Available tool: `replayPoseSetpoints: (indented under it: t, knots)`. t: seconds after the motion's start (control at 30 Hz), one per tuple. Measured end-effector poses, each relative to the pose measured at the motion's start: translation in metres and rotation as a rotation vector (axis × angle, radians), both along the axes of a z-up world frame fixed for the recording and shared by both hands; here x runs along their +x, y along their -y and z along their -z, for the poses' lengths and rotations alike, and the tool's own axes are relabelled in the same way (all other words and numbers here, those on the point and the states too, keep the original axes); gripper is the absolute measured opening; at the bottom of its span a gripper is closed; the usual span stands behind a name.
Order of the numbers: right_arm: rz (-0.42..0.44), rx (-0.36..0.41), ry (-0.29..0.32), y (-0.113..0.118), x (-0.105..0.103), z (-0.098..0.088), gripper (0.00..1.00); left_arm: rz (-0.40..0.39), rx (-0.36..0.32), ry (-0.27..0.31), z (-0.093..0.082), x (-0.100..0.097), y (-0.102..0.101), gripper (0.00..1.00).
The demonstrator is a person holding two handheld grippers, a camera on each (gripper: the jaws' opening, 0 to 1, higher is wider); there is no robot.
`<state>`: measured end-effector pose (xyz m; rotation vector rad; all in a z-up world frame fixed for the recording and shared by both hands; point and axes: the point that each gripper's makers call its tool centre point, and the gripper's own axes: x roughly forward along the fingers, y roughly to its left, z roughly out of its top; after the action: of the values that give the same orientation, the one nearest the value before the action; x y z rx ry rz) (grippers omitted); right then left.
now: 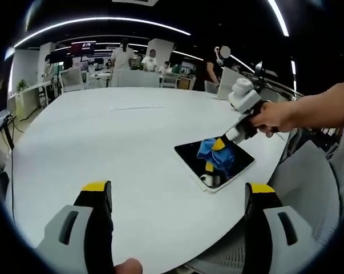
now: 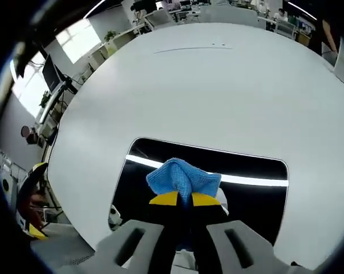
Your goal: Wipe the mirror surface with the cleaning cloth until all visible marks leave the cleaned area.
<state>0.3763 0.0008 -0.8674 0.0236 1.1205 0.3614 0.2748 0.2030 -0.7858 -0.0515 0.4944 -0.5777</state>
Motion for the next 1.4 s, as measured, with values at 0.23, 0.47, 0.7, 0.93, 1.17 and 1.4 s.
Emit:
replayPoseSetpoints:
  t: [0.23, 0.47, 0.7, 0.93, 1.17, 1.4]
  knots:
    - [0.012, -0.016, 0.011, 0.001, 0.022, 0.000, 0.01, -0.009, 0.008, -0.006, 0.003, 0.002, -0.004, 0.96]
    - [-0.009, -0.038, 0.018, 0.000, 0.029, 0.001, 0.01, -0.011, -0.005, -0.010, 0.004, 0.005, -0.003, 0.96]
    - [0.009, -0.027, 0.010, 0.001, 0.035, 0.001, 0.01, -0.002, -0.003, -0.005, 0.002, 0.005, -0.001, 0.97]
    - [-0.010, -0.026, 0.027, 0.001, 0.033, 0.000, 0.01, -0.021, -0.007, -0.002, 0.001, 0.008, -0.006, 0.97]
    - [-0.017, -0.026, 0.029, 0.003, 0.032, 0.000, 0.01, -0.007, -0.004, -0.009, 0.003, 0.005, -0.002, 0.96]
    - [0.001, -0.029, 0.024, 0.018, 0.029, 0.000, 0.01, -0.009, -0.002, -0.014, 0.003, 0.005, -0.001, 0.96]
